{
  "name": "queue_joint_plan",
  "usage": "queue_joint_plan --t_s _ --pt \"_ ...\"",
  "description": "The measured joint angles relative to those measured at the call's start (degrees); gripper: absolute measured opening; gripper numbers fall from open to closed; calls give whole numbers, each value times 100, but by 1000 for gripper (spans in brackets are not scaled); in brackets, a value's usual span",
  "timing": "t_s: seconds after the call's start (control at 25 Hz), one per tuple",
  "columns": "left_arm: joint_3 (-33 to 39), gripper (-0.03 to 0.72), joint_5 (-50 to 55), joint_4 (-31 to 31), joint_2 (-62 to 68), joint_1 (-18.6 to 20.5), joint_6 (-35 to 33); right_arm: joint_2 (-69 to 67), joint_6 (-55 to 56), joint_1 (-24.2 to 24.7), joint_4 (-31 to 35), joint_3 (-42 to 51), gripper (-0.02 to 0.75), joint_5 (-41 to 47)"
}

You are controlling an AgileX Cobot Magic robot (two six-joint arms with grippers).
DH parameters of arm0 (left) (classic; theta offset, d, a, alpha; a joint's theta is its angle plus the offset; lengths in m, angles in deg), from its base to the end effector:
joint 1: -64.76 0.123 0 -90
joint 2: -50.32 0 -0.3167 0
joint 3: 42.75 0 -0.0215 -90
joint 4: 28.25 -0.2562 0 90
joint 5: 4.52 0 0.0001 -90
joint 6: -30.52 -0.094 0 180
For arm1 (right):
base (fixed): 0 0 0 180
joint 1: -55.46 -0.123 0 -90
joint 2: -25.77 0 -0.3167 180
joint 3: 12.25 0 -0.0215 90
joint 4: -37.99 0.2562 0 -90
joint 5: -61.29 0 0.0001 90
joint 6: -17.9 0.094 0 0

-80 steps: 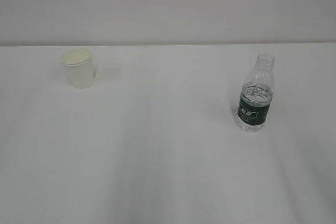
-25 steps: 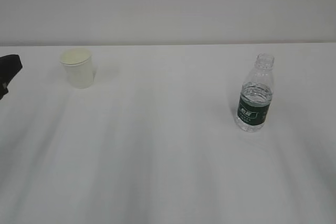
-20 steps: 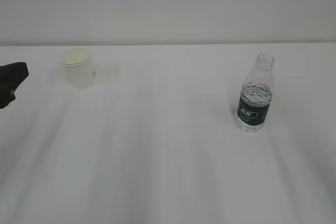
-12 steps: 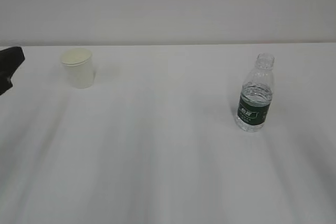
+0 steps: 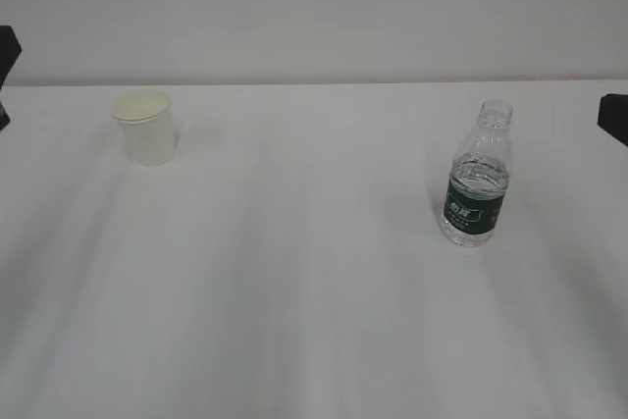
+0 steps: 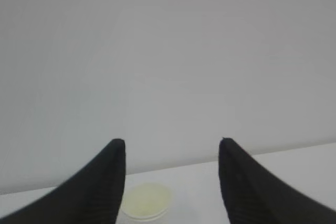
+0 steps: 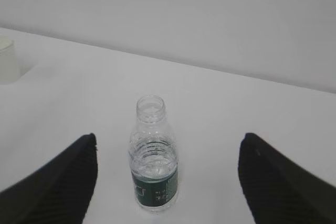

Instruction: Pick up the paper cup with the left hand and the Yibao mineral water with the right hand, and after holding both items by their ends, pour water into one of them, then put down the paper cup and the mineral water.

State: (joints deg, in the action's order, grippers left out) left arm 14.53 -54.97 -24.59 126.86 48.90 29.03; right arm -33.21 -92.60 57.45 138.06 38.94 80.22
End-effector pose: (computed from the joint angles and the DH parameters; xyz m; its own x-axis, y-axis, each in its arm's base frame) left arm 0.2122 -0.0555 0.2798 0.1068 -0.0456 -0.9932 0.2275 0.9736 -0.0202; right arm 0.1709 0.0242 0.3006 -0.2368 -0.1543 -0.9592 -0.3181 0.9452 -0.0735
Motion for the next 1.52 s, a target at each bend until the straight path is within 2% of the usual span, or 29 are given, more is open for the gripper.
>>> queue_joint_plan --t_s 0.2,0.32,0.56,0.8,1.52 --pt "0 589 11 -48 492 0 150 -278 -173 0 50 0 634 215" --pt "0 622 -65 -56 669 0 250 -395 -240 0 50 0 632 380" --pt "0 614 -110 -157 828 0 286 -717 -385 0 50 0 627 584" --pt "0 539 3 -495 841 0 286 -1011 -426 0 50 0 624 828" --pt "0 530 -28 -554 1009 0 535 -1103 364 0 60 -254 612 490"
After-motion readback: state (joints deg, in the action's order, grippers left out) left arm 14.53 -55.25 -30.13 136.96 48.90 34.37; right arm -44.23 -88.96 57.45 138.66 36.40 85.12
